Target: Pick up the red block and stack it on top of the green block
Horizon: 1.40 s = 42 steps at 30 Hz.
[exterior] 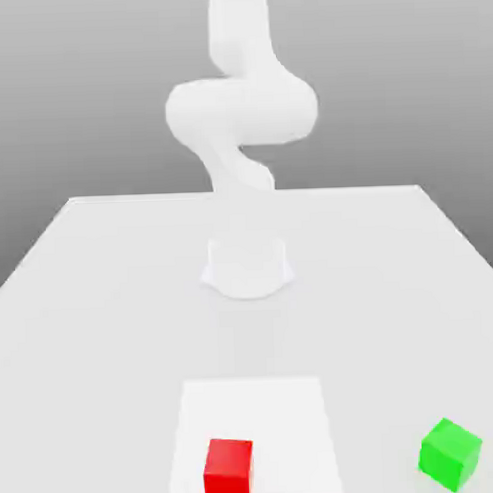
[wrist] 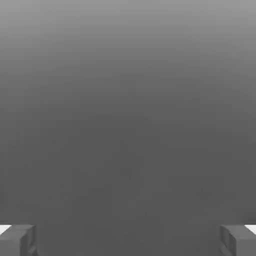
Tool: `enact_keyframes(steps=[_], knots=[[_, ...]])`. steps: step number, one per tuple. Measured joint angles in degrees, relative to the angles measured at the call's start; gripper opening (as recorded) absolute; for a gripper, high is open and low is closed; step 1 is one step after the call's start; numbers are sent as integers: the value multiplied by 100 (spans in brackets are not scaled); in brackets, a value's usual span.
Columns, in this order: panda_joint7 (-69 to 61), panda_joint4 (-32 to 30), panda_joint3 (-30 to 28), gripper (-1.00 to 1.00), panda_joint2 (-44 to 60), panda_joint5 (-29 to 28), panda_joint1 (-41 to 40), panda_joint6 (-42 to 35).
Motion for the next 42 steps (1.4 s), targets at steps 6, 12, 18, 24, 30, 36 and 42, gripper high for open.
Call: enact_keyframes(steps=[6,12,18,24,30,36,42], knots=[[61,-199,-30,0,1282,-10,-41,474],[110,-392,-61,0,2528,-5,-82,937],[149,-586,-93,0,3775,15,-128,1398],[174,-779,-111,0,5021,53,-173,1859],[151,-679,-77,-100,6242,102,-213,2751],[153,-665,-70,-100,6334,100,-220,2828],[152,-794,-34,-100,5423,40,-191,2044]])
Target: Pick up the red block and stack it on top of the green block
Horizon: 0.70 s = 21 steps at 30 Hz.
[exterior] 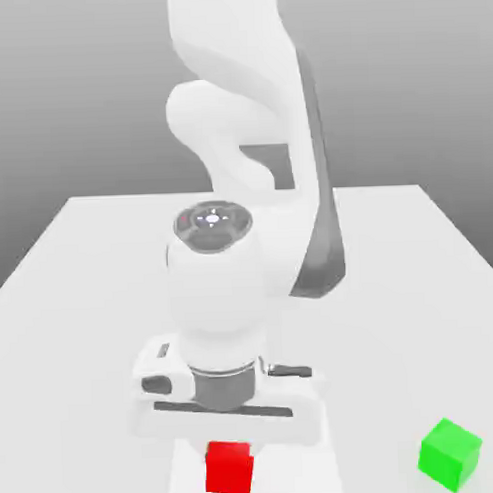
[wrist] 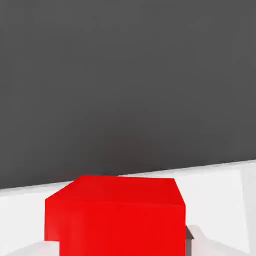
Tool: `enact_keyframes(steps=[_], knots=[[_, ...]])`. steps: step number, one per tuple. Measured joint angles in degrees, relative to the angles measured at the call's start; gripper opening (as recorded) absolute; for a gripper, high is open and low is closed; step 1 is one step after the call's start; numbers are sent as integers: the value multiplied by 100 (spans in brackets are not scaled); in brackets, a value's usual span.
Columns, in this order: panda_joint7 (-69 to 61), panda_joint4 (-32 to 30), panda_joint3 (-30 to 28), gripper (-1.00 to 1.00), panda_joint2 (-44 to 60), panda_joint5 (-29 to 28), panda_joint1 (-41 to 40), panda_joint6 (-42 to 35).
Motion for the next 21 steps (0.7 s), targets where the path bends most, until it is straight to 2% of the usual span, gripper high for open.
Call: enact_keyframes(steps=[8,10,12,13,19,21], knots=[[-1018,376,1203,-100,-187,-443,1058,-599],[-1130,523,1378,-100,124,-698,1341,-458],[-1066,589,1301,-100,525,-913,1532,-136],[-1031,604,1267,100,652,-984,1579,-27],[-1013,611,1247,100,715,-1019,1606,28],[-1093,601,1319,100,503,-916,1562,-167]])
